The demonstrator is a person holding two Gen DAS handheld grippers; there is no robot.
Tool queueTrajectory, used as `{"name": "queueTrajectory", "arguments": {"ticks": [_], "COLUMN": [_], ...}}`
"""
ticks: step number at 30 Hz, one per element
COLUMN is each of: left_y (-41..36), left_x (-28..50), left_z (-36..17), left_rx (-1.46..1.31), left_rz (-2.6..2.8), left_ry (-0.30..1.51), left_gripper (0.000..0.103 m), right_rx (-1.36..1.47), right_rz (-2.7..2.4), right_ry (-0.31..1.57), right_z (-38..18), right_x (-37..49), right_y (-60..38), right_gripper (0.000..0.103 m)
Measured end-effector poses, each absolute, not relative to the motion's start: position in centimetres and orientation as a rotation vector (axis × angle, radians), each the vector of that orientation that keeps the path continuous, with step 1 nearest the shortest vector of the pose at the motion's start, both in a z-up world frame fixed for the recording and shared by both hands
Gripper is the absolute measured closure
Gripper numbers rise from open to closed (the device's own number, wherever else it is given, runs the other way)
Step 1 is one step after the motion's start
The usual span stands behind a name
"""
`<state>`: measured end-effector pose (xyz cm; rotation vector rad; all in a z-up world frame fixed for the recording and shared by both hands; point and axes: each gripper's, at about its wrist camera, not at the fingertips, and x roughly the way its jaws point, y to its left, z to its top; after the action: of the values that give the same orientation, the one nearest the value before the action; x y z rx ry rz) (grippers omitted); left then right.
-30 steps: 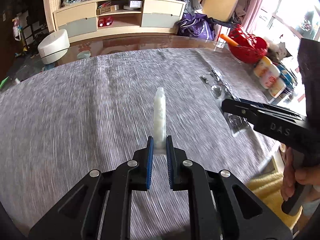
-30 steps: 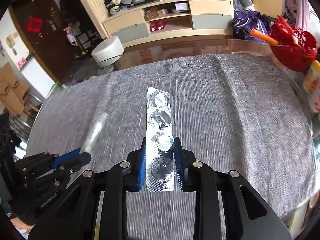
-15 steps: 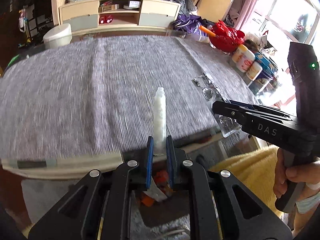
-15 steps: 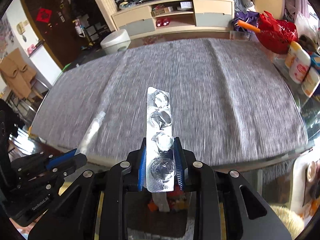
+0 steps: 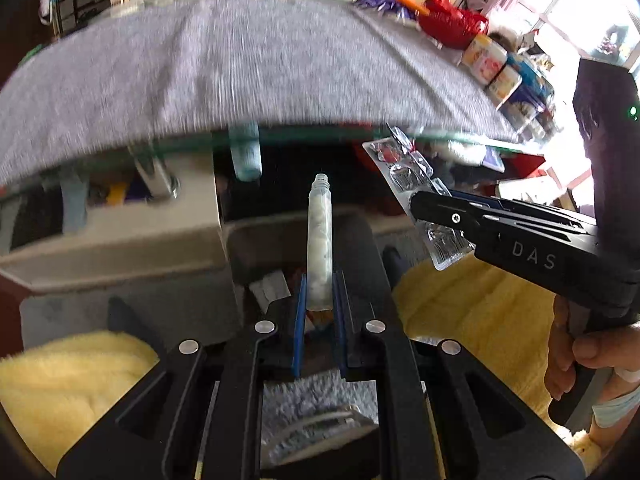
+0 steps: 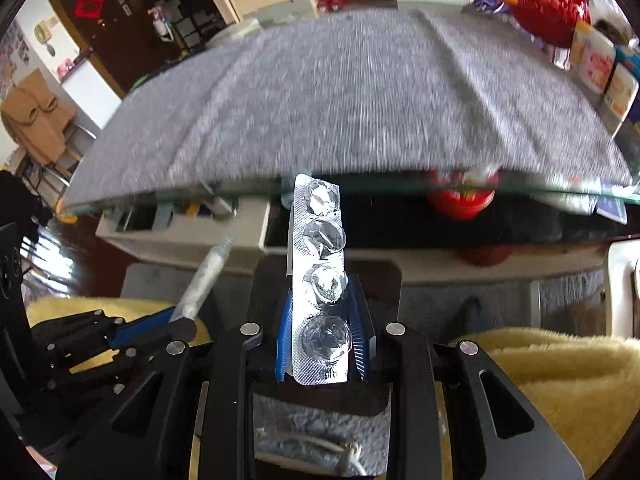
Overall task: Collect trash
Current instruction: 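Lower the white tube and blister pack into the grey bin, open both grippers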
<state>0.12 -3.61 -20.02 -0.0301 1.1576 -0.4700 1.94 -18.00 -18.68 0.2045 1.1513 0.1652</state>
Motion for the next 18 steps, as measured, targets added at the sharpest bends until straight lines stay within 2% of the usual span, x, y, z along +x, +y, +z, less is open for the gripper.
{"name": "queueTrajectory", "arguments": {"ticks": [18], "left_y": [-4.4], "left_x": [1.0], "left_z": [-28.1], "left_rx": [-0.046], "left_rz": [-0.428], "left_ry": [1.35], "left_gripper": [0.091], "right_rx": [0.258], "right_rz": [0.132], "right_ry": [1.343], "right_z": [-27.2], "right_x": [1.8], "right_y": [-18.2], "right_gripper": [0.077]}}
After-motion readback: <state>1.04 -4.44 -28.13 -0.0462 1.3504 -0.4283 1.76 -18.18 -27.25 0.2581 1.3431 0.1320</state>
